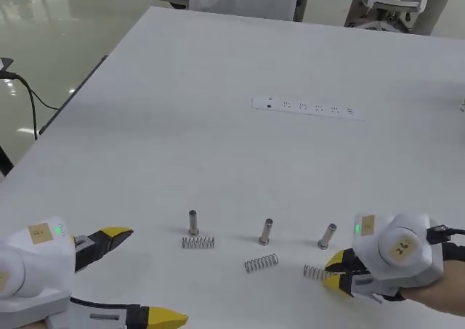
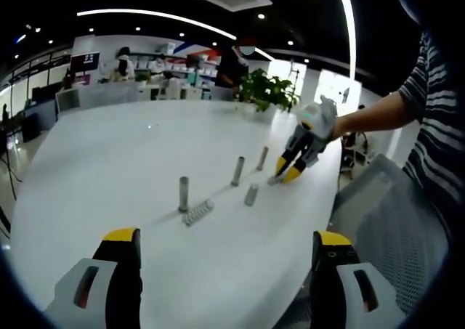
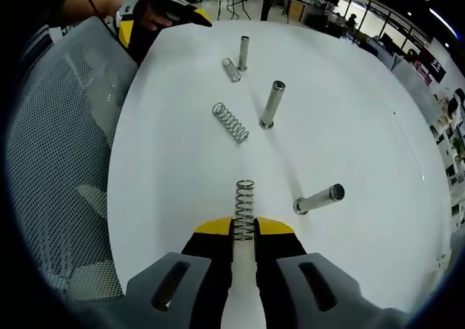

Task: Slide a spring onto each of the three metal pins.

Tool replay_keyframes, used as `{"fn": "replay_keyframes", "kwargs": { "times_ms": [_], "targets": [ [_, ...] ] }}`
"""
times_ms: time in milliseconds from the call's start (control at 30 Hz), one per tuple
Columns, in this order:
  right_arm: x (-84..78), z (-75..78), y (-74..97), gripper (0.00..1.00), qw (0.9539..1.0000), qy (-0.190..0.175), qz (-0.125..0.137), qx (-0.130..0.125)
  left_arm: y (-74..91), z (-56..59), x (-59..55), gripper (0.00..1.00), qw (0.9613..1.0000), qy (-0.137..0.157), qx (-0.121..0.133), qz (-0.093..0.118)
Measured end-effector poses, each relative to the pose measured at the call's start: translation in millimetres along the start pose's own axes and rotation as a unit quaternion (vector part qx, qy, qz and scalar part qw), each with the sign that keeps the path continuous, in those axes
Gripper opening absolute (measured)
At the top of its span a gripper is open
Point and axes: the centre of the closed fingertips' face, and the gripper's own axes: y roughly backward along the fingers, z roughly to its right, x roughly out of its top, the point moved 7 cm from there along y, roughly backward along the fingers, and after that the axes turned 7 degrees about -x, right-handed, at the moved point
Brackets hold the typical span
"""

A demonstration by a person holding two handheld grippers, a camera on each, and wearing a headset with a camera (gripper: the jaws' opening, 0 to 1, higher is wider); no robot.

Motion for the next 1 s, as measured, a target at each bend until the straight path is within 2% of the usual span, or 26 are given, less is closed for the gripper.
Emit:
{"fn": "replay_keyframes", "kwargs": {
  "times_ms": [367,633,767,933,1000],
  "targets": [
    [5.1,-0.9,8.3,0.08,0.9997,0.017,0.013,-0.01,-2.3,2.5,3.6,0.94,0.9999,-0.008,-0.008,-0.002],
    [15.8,-4.9,18.3,0.08,0.9989,0.037,0.026,-0.012,-8.9,6.4,7.5,0.92,0.9991,-0.024,-0.034,-0.011],
    [24.0,-6.7,23.7,0.08,0.998,0.054,0.031,-0.011,-12.3,6.4,9.8,0.9,0.9983,-0.02,-0.054,-0.008],
    [34.1,-8.9,29.6,0.08,0.9966,0.072,0.04,-0.008,-17.3,10.3,12.0,0.77,0.9958,-0.022,-0.087,-0.015],
    [38.1,-10.1,31.4,0.08,0.996,0.077,0.045,-0.007,-19.7,11.4,13.5,0.77,0.9956,-0.025,-0.089,-0.013]
  ]
}}
